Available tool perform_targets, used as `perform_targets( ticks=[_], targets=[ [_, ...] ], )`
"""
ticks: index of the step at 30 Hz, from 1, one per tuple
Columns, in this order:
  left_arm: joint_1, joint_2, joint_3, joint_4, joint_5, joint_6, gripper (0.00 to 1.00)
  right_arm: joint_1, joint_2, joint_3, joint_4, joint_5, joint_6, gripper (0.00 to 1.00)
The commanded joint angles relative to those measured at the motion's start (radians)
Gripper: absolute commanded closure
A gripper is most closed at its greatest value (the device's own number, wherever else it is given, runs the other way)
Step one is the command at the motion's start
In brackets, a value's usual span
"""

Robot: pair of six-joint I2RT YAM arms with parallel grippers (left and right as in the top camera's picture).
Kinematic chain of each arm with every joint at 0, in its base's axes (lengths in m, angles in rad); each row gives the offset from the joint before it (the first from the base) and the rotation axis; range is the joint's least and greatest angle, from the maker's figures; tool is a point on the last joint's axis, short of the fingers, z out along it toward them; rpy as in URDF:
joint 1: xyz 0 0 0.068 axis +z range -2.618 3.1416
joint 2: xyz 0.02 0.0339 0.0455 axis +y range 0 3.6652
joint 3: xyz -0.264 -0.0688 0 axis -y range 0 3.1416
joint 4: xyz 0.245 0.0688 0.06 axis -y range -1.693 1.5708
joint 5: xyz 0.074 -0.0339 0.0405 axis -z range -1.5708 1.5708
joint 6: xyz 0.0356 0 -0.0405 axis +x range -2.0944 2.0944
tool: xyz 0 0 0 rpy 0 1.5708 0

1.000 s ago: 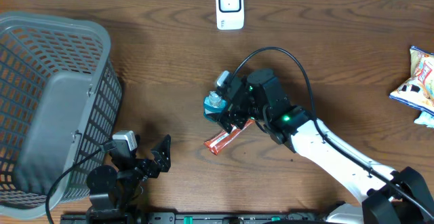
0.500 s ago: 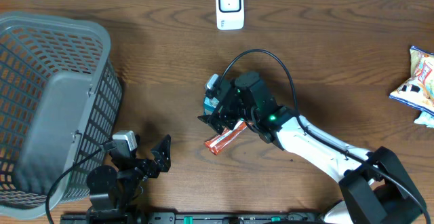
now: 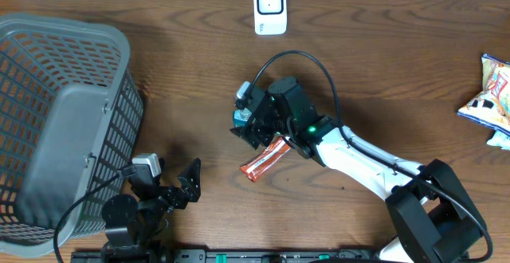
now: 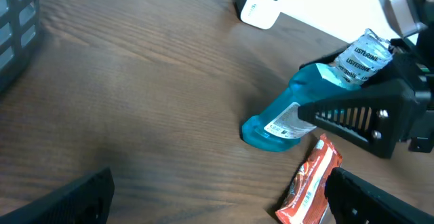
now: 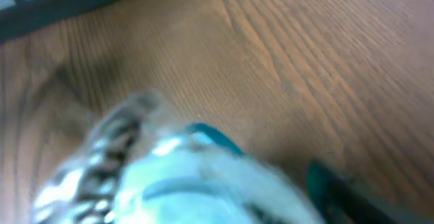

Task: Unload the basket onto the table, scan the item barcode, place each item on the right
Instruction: 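Close the right gripper on the mouthwash bottle and lift it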

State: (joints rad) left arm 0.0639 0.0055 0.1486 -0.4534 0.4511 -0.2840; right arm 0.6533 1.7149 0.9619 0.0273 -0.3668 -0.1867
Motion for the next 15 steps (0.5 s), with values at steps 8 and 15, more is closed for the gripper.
perform_targets(
  ticks=[8,15],
  targets=[
    [0.005,-0.002,-0.014,-0.021,0.012,0.009,0.01,-0.006,0.017,0.044,-0.053,0.002,-0.008,0.71],
    [0.005,-0.002,-0.014,-0.021,0.012,0.009,0.01,-0.006,0.015,0.074,-0.108,0.014,-0.008,0.62]
  ],
)
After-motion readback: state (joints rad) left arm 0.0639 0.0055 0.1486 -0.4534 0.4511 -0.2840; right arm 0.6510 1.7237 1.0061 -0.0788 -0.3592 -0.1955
